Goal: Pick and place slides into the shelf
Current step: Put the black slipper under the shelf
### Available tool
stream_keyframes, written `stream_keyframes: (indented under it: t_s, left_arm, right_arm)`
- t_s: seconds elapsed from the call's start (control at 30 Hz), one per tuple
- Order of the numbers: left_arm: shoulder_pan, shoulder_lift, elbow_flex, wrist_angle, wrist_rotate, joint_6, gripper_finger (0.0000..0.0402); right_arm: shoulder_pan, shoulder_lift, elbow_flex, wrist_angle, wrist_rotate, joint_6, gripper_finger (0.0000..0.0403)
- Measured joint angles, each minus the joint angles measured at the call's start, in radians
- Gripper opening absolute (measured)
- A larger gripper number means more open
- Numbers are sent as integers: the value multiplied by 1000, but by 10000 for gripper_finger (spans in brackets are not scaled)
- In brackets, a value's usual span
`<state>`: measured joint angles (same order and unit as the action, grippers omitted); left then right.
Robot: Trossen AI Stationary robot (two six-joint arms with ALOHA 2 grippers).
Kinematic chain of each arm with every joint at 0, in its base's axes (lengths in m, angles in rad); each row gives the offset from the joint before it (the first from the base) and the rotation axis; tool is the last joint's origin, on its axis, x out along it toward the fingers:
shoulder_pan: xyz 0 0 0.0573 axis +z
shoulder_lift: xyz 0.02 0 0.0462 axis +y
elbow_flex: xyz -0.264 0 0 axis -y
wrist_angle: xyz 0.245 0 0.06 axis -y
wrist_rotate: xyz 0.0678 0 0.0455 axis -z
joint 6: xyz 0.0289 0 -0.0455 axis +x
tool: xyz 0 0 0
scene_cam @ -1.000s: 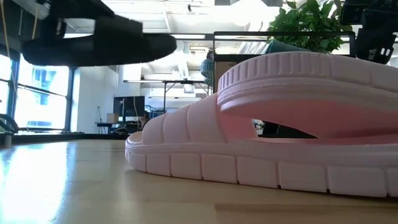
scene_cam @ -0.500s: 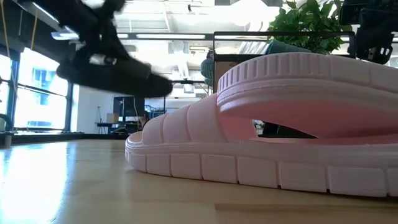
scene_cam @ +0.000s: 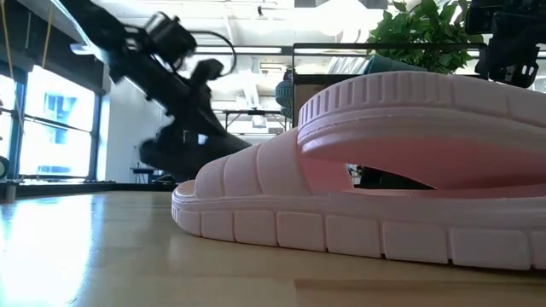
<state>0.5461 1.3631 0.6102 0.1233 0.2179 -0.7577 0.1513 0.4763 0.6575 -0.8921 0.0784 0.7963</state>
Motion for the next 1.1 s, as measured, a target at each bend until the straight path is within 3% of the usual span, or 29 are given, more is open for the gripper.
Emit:
stream_keyframes:
  t_s: [0.23, 0.47, 1.1]
  left_arm:
    - [-4, 211, 0, 263, 32, -110, 0]
    - [-38, 289, 2, 397, 39, -190, 0]
    - [-138, 322, 84, 326, 29, -287, 0]
  right_arm:
    - [0, 0, 0, -1, -5, 0, 0]
    - [0, 0, 0, -1, -9, 0, 0]
    - [0, 0, 0, -2, -21, -11, 0]
